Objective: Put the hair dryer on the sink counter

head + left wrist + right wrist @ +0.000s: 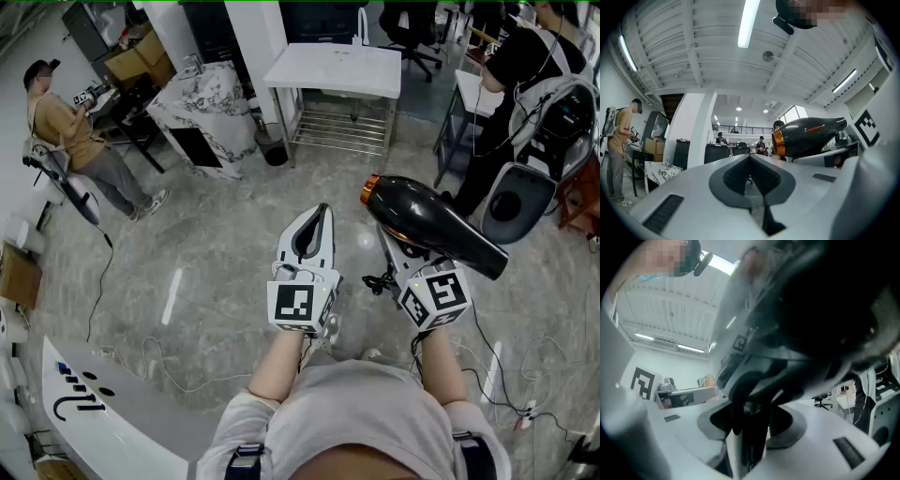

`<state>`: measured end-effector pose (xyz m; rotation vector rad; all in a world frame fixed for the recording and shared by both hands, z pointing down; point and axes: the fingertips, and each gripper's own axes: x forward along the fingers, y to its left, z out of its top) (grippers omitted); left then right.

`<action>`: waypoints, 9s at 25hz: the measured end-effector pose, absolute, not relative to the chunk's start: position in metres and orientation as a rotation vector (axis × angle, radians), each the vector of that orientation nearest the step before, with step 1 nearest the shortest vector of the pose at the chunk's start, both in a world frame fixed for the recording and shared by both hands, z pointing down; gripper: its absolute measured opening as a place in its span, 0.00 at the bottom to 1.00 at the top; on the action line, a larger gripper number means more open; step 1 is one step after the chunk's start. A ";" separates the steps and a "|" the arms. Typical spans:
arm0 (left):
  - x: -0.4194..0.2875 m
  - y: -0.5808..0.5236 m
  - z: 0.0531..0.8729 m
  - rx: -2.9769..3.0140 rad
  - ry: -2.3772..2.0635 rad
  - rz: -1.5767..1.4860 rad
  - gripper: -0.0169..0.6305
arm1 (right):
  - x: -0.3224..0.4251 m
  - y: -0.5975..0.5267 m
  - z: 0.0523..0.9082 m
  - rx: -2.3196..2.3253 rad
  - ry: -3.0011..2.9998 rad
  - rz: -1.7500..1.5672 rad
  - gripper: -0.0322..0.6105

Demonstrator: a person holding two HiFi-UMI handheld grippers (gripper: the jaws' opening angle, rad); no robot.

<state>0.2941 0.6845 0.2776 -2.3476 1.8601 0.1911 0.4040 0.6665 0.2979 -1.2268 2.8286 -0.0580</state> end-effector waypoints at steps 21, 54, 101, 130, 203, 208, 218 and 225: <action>0.213 0.685 0.289 -2.342 1.873 0.156 0.05 | 0.371 0.656 0.307 -1.289 2.804 -0.084 0.32; 0.080 0.457 0.292 -2.403 1.804 0.182 0.05 | 0.220 0.442 0.312 -1.205 2.826 -0.103 0.32; -0.107 0.092 0.293 -2.719 1.368 0.201 0.05 | 0.013 0.120 0.306 -1.540 2.593 -0.119 0.32; -0.039 -0.170 0.292 -2.564 1.606 0.248 0.05 | 0.077 -0.160 0.302 -1.267 2.742 -0.110 0.32; -0.150 -0.511 0.406 -2.901 1.460 0.017 0.05 | -0.076 -0.535 0.496 -1.375 2.799 -0.834 0.32; -0.146 -0.521 0.415 -2.910 1.489 -0.007 0.05 | -0.069 -0.548 0.526 -1.384 2.786 -0.929 0.32; -0.140 -0.529 0.432 -2.922 1.500 -0.077 0.05 | -0.065 -0.563 0.577 -1.346 2.762 -1.125 0.33; -0.137 -0.533 0.436 -2.917 1.525 -0.087 0.05 | -0.065 -0.577 0.589 -1.313 2.770 -1.159 0.32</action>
